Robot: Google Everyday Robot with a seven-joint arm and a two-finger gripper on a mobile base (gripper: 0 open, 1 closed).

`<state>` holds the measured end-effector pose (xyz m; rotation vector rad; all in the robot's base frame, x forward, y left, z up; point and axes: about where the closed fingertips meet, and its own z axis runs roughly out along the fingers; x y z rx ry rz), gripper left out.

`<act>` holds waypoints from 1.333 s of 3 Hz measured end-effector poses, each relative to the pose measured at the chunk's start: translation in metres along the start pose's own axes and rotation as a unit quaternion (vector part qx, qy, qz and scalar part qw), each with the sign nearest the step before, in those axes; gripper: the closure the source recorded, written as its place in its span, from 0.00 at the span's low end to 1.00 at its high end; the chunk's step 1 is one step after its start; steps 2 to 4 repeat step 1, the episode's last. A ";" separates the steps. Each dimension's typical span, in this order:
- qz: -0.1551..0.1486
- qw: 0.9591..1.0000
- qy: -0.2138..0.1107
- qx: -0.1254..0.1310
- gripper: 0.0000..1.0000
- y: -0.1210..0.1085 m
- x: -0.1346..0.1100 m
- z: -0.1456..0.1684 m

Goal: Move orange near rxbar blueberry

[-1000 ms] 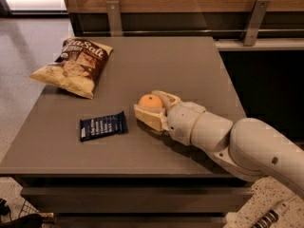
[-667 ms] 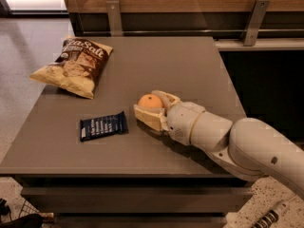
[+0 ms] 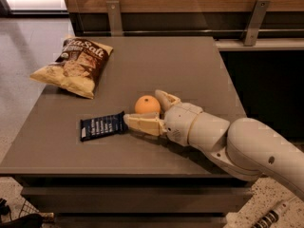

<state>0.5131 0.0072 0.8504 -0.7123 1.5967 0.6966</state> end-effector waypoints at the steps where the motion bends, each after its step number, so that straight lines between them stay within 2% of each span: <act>1: 0.000 1.000 0.000 0.000 0.00 0.000 0.000 0.000; 4: 0.000 1.000 0.000 0.000 0.00 0.000 0.000 0.000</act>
Offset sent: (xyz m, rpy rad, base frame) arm 0.0000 0.0000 0.0000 0.0000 0.0000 0.0000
